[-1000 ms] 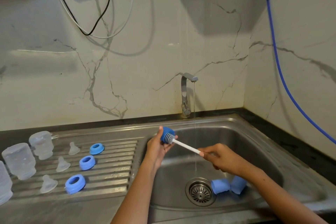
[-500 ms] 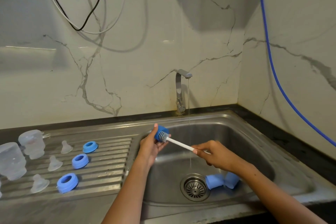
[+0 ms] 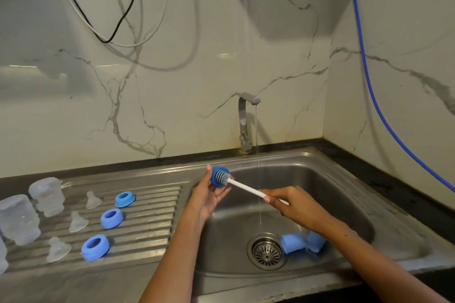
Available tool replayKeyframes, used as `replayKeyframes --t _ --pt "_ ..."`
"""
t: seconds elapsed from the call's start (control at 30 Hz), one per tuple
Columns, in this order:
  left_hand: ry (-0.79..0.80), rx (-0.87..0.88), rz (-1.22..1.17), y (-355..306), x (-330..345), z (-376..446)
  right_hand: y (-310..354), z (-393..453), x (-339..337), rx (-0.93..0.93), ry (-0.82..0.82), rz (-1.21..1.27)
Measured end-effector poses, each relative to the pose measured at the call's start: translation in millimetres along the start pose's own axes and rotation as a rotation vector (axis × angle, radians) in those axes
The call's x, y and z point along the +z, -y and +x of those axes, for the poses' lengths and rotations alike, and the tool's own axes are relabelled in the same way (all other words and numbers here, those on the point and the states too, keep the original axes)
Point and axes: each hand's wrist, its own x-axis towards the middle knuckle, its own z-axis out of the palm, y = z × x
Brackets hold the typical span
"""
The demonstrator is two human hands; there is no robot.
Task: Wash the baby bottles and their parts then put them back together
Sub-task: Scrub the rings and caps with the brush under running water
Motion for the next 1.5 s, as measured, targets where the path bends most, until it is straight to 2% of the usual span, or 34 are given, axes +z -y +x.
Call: replayKeyframes --t 0.07,0.13,0.27,0.37,0.47,0.53,0.6,0.7,0.8,1.0,1.1,1.23,1.37,1.5 --pt "-0.029 0.002 0.060 1.1 3.6 2.9 0.6 1.1 -0.9 0.030 -0.049 -0.230" --pt "-0.103 0.064 0.122 6.3 10.2 4.6 2.4 3.0 -0.9 0.058 -0.074 -0.342" --pt "-0.259 0.203 0.192 9.5 10.6 4.4 9.2 5.9 5.8 0.025 0.027 -0.244" --pt "-0.215 0.213 0.207 7.0 7.6 2.9 5.6 4.2 3.2 -0.016 -0.021 -0.336" --pt "-0.087 0.084 0.132 3.0 9.0 1.1 2.7 1.9 -1.1 -0.044 -0.137 -0.565" --pt "-0.077 0.056 0.123 2.4 9.6 3.3 2.8 2.6 -0.1 -0.030 -0.160 -0.633" --pt "-0.114 0.079 0.152 3.3 10.0 5.4 4.8 4.6 4.2 0.007 -0.152 -0.621" --pt "-0.164 0.119 0.161 6.1 8.7 5.0 7.4 5.8 11.8 0.041 -0.075 -0.446" --pt "-0.189 0.137 0.170 7.3 4.8 4.5 6.8 4.8 12.6 -0.002 0.006 -0.400" --pt "-0.080 0.042 0.100 2.9 3.2 3.5 -0.5 1.9 1.2 -0.057 -0.098 -0.658" --pt "-0.118 0.103 0.098 2.5 6.0 7.8 4.1 5.1 7.5 -0.003 -0.118 -0.561" --pt "-0.157 0.167 0.170 9.2 3.4 7.5 5.5 3.6 11.8 0.063 0.013 -0.233" --pt "-0.035 0.081 0.155 6.3 0.7 8.5 3.6 -2.7 1.4 0.106 0.109 0.136" --pt "0.051 -0.040 0.027 5.1 -4.2 8.3 -0.7 -6.6 -9.0 0.171 0.215 0.321"
